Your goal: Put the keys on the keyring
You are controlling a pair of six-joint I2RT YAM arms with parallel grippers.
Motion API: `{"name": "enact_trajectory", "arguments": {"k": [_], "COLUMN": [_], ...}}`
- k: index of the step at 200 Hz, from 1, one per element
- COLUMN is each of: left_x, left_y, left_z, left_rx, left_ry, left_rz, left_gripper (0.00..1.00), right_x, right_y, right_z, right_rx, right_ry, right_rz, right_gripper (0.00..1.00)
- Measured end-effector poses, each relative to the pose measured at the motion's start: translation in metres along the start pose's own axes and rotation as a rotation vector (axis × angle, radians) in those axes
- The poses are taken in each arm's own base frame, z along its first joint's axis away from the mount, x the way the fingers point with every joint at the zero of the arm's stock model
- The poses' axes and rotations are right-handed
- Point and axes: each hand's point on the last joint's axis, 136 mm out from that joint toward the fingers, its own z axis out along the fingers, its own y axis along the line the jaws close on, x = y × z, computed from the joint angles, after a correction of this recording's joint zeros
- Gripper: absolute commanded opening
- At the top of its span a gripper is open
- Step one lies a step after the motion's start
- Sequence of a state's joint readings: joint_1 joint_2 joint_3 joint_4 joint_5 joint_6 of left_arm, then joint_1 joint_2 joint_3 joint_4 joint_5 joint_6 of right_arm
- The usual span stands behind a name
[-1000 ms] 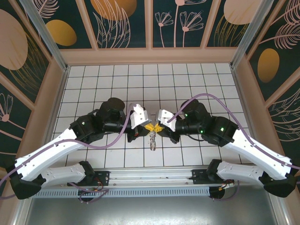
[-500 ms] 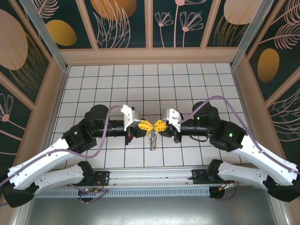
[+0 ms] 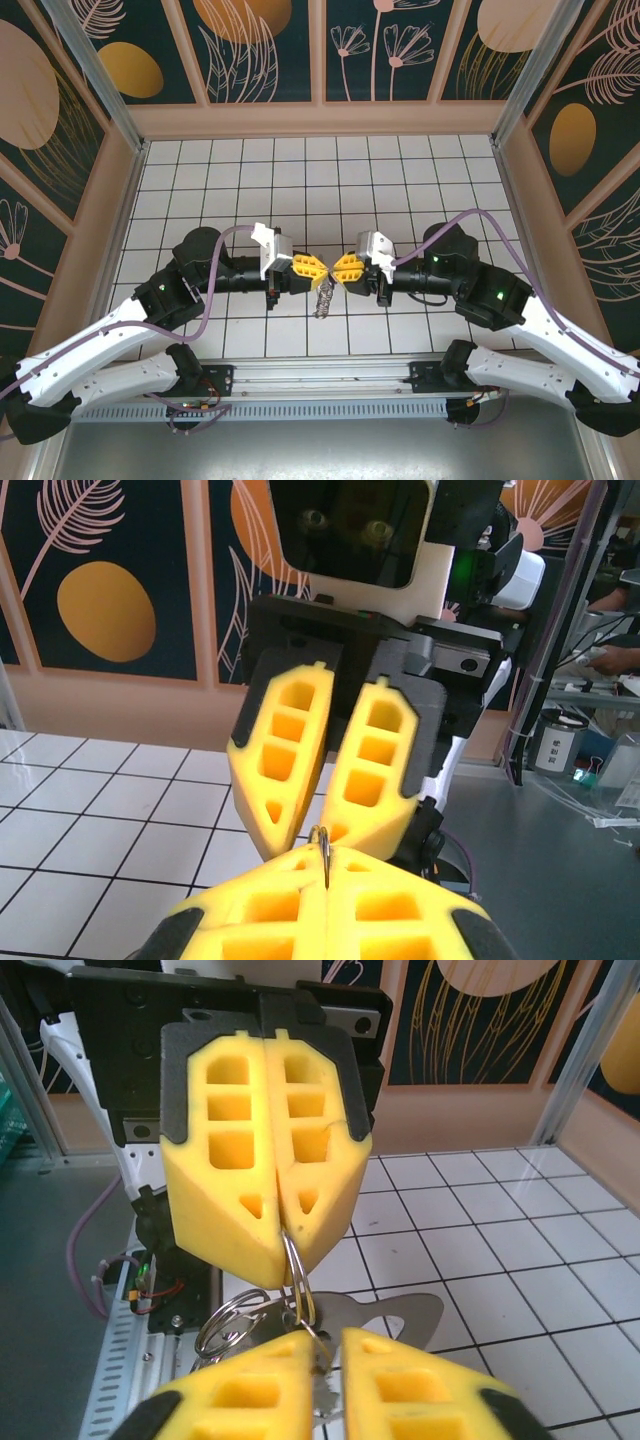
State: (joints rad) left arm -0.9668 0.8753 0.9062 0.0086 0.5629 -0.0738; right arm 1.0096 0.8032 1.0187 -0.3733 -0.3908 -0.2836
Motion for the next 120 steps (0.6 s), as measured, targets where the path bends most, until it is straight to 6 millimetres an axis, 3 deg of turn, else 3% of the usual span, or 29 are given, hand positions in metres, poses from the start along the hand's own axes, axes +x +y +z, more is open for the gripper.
{"name": "enact_trajectory", "arguments": {"k": [57, 120], "left_x": [-0.004, 0.001], "left_y": [-0.001, 0.0], "left_z": [0.0, 0.002], "left_rx": [0.006, 0.008], "left_ry": [-0.016, -0.023], "left_rz": [-0.003, -0.022], "left_gripper": [0.0, 0.0], "right_x": [0.001, 0.01], "right_y": [0.0, -0.001], "right_z": [0.001, 0.012], "right_rx": [-0.002, -0.018], "right_ry": [0.003, 0.03], "right_rz": [0.007, 0.019], "right_gripper": [0.0, 0.0]}}
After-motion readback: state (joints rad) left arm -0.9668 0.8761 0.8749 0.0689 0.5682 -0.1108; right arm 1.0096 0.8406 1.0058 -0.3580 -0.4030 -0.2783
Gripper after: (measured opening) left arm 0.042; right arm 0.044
